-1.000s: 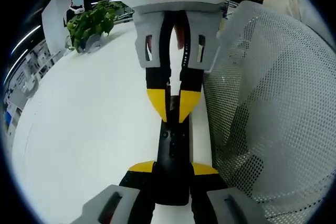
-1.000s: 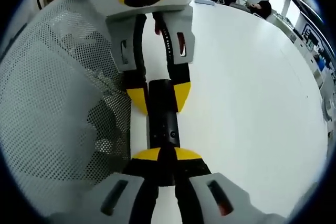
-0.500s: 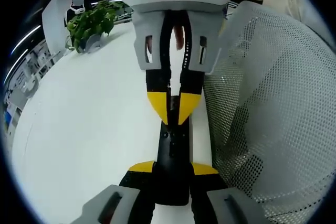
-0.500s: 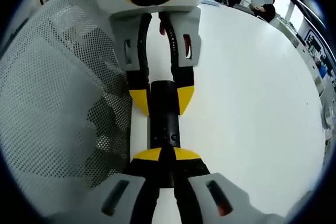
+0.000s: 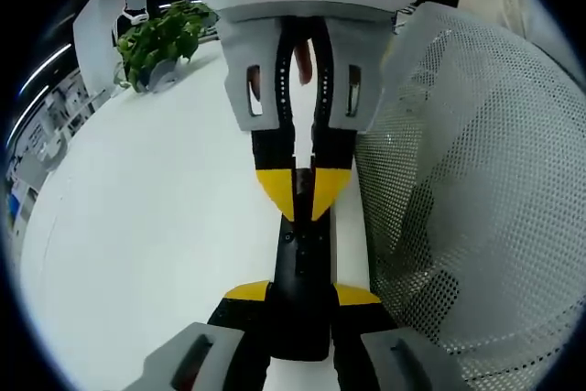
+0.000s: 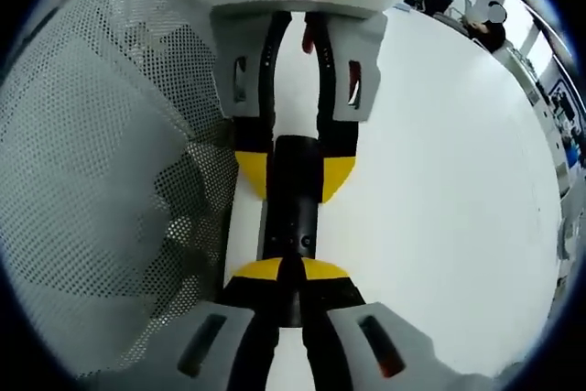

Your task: Press the specified remote control buttons in sequence, fully releasing each button before pressing the next.

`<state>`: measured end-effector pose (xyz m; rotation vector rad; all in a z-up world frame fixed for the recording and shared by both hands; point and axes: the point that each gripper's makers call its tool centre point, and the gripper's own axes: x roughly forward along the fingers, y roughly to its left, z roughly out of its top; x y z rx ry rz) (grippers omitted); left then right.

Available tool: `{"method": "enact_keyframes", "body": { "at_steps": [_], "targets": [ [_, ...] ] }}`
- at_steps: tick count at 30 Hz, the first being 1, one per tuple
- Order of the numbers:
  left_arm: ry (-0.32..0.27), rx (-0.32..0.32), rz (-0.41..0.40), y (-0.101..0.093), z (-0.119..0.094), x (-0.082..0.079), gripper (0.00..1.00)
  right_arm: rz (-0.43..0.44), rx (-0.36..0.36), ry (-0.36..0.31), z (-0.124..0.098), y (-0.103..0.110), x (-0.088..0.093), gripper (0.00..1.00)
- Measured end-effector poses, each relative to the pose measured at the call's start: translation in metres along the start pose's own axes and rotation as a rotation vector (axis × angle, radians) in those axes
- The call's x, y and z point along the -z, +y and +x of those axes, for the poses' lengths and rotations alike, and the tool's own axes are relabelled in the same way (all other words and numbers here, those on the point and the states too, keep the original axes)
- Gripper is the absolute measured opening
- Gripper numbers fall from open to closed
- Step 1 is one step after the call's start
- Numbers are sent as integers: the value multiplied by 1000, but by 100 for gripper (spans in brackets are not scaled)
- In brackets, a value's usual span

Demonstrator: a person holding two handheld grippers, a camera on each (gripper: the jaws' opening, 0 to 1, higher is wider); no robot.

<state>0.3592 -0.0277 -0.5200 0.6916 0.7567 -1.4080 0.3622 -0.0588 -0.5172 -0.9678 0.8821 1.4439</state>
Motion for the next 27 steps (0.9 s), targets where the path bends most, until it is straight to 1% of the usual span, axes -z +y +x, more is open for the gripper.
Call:
{"method": "enact_keyframes", "body": {
  "at_steps": [1, 2, 8, 12, 14, 18, 21, 24, 27],
  "targets": [
    [0, 0, 0, 0, 0, 0, 24, 4, 4, -6, 0, 0, 0, 4],
    [0, 0, 0, 0, 0, 0, 24, 33, 9, -22, -1, 0, 0, 4],
    [-3, -1, -2, 0, 0, 0, 24, 67, 24, -64, -3, -1, 0, 4],
    [-3, -1, -2, 1, 0, 0, 24, 48, 44, -87, -2, 2, -3, 0],
    [-4, 0, -3, 1, 0, 0, 24, 33, 51, -74, -2, 2, -5, 0],
    [-5, -1, -3, 1, 0, 0, 24, 58, 34, -62, -3, 0, -4, 0],
    [-5, -1, -3, 1, 0, 0, 24, 53, 33, -53, -2, 1, -4, 0],
    [-5, -1, -2, 1, 0, 0, 24, 19, 45, -23, -1, 2, -5, 0],
    [-5, -1, -2, 1, 0, 1, 24, 1, 61, -13, -1, 3, -4, 0]
  ]
}}
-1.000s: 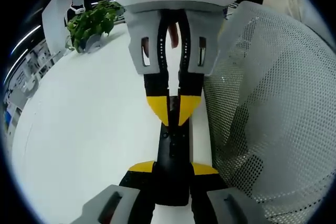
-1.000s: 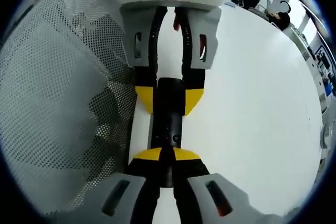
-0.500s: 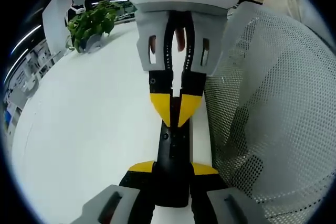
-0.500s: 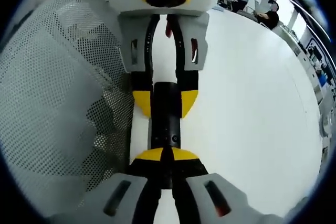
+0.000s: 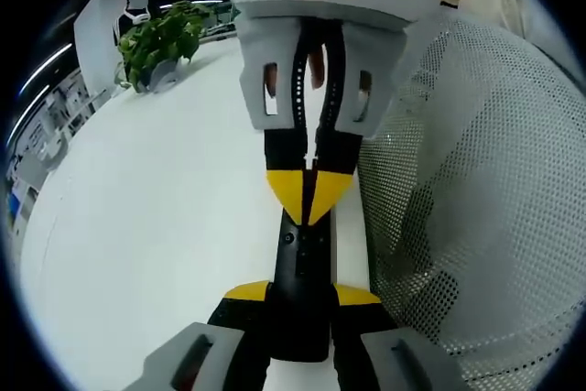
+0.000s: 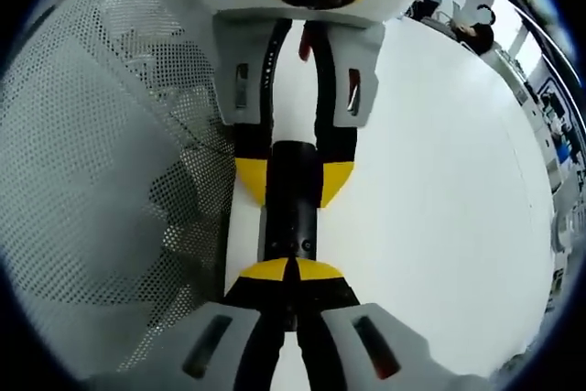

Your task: Press the specified remote control buttons in sequence, fully releasing each button before pressing the next.

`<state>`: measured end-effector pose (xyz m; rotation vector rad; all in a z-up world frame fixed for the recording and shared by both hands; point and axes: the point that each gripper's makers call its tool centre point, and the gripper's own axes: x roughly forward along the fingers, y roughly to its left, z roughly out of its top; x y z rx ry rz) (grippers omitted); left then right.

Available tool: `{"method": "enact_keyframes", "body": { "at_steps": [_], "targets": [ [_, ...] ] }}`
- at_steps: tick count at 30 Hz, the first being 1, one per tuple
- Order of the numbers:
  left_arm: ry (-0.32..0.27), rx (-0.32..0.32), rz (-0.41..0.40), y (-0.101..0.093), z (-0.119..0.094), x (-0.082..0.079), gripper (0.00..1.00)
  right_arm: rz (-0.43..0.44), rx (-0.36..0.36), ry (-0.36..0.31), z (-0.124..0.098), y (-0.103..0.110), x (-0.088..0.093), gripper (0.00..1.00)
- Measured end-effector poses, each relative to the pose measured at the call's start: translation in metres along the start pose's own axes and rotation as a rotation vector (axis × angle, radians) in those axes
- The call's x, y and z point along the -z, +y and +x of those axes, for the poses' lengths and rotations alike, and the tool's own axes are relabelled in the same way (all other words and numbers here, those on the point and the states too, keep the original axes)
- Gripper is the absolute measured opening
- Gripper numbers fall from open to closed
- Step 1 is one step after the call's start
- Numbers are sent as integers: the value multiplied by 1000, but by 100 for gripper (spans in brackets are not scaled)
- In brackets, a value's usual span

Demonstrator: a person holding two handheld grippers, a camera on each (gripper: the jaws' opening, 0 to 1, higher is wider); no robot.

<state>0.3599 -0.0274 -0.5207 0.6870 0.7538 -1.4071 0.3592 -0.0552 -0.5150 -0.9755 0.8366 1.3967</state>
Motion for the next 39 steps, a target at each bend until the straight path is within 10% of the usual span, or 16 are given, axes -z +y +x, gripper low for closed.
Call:
{"method": "enact_keyframes", "body": {
  "at_steps": [4, 20, 29, 30, 39],
  "targets": [
    [0, 0, 1, 0, 0, 0, 24, -91, 33, 21, 0, 0, 0, 0],
    [3, -1, 1, -1, 0, 0, 24, 160, 110, -114, -3, -3, 1, 0],
    [0, -1, -4, 0, -1, 0, 24, 37, 97, -137, 0, 11, -12, 0],
    [0, -2, -3, 0, -1, 0, 24, -88, 132, -84, -1, 9, -11, 0],
    [-2, 0, -9, 0, 0, 0, 24, -323, 157, -32, 0, 13, -13, 0]
  ]
}}
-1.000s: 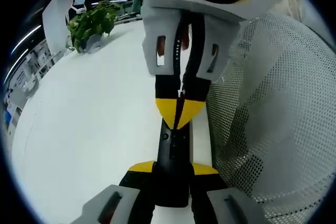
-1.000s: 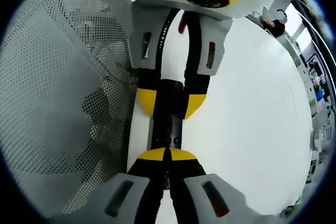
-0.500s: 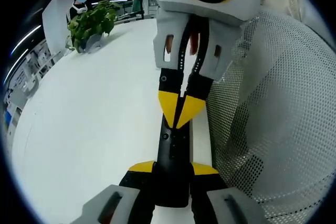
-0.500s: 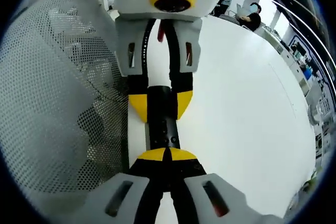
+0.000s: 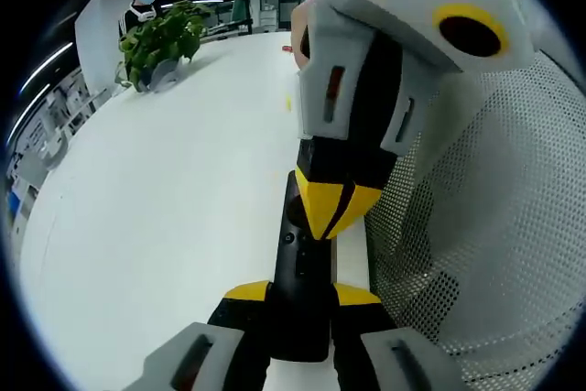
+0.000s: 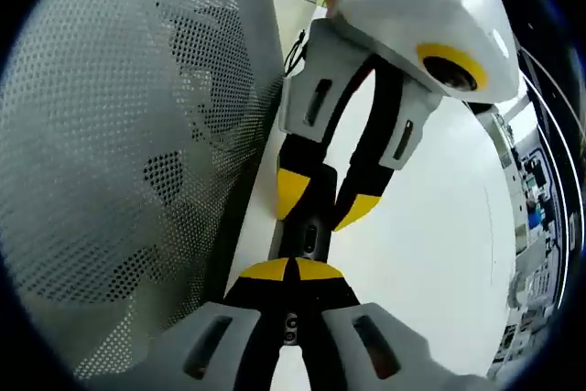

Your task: Press the specified remote control buttons in sequence, fully releasing each button before pressing the next.

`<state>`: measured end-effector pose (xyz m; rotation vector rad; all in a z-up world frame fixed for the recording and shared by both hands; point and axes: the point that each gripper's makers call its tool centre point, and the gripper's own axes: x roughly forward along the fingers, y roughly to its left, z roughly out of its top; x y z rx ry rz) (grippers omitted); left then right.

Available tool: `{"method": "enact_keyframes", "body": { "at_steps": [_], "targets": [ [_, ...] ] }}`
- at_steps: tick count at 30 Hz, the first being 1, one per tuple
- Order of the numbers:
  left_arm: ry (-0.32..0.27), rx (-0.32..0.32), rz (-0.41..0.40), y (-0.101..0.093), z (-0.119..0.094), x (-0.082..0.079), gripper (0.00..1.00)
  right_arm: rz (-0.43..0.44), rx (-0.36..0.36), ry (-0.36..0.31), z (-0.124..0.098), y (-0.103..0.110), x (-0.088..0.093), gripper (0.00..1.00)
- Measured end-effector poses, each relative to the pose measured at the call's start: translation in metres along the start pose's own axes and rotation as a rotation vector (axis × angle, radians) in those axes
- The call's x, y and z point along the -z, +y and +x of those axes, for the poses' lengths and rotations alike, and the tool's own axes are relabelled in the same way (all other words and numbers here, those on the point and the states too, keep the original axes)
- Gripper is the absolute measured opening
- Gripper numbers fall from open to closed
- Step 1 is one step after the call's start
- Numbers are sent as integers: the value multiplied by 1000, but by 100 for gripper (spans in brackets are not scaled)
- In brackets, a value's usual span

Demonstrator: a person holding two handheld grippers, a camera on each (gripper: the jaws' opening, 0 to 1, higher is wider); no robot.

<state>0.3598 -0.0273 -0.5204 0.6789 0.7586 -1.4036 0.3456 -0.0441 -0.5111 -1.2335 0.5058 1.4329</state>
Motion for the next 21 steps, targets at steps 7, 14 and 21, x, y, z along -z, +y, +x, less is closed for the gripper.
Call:
{"method": "enact_keyframes", "body": {
  "at_steps": [7, 14, 21],
  "targets": [
    [-2, 2, -1, 0, 0, 0, 24, -192, -10, 38, 2, 3, -1, 0],
    [0, 1, 4, -1, 1, 0, 24, -351, -33, 68, 3, 5, -2, 0],
    [0, 1, 3, -1, 0, 0, 24, -442, -55, 93, 3, 6, -2, 0]
  ]
}}
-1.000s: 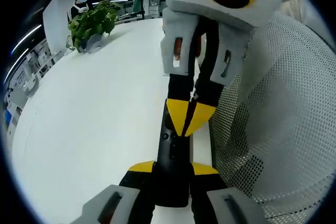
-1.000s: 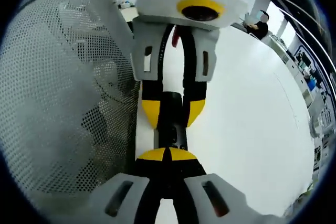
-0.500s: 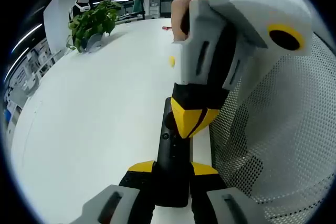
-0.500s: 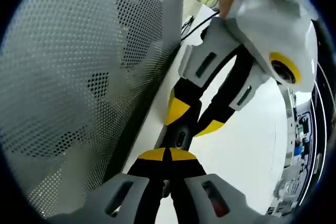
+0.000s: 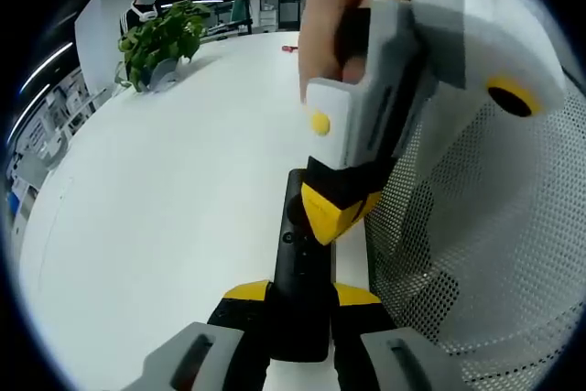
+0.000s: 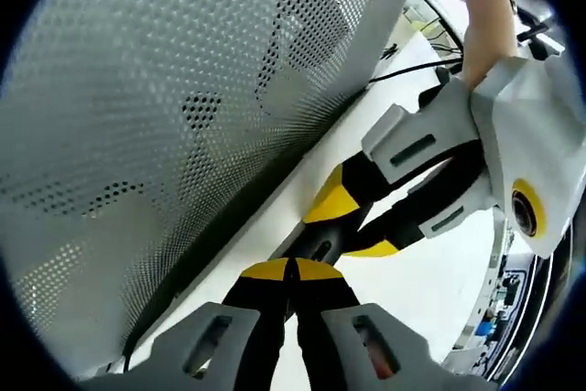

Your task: Press the specified remote control buttons in sequence, fully releasing each button before pressing the next.

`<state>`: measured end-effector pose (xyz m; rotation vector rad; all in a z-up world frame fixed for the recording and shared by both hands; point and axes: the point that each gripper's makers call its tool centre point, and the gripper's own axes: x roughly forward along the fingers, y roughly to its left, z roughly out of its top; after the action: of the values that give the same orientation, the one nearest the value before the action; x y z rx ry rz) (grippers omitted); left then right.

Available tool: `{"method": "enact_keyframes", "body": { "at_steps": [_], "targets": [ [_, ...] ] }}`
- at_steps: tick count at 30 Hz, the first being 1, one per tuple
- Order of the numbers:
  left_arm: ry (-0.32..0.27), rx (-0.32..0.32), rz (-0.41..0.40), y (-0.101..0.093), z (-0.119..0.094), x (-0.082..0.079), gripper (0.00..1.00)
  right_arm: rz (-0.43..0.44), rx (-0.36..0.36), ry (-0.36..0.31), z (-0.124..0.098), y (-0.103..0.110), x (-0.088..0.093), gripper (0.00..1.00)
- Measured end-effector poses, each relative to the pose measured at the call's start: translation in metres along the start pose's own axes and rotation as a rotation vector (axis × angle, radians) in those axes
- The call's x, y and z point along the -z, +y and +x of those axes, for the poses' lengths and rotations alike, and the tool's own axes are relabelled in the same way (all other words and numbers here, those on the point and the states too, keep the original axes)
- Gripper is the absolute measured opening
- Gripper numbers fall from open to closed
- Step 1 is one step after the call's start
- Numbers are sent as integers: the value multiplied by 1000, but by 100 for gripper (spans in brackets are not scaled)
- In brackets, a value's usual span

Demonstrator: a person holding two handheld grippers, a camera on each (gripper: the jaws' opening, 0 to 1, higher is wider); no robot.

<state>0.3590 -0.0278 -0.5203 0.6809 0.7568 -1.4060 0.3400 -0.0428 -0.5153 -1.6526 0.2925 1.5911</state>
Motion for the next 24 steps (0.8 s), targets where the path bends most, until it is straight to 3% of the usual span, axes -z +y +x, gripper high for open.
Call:
{"method": "enact_keyframes", "body": {
  "at_steps": [3, 6, 8, 12, 14, 19, 24],
  "targets": [
    [1, 0, 1, 0, 0, 0, 24, 19, -2, 13, 1, 0, 0, 0],
    [-1, 1, -3, 0, 0, -1, 24, 162, 5, -16, 1, -2, 1, 0],
    [-2, 1, -5, 0, 0, -1, 24, 212, 19, -41, 0, -3, 2, 0],
    [-2, 1, -3, 0, 0, -1, 24, 247, 39, -41, 0, -3, 2, 0],
    [-2, 1, -2, 0, 0, -1, 24, 334, 46, -63, 0, -3, 2, 0],
    [-6, 2, -5, 1, 0, 0, 24, 647, 0, -153, -3, -7, 5, 0],
    [-8, 2, -10, 1, 0, 0, 24, 785, 25, -170, -5, -18, 17, 0]
  ]
}}
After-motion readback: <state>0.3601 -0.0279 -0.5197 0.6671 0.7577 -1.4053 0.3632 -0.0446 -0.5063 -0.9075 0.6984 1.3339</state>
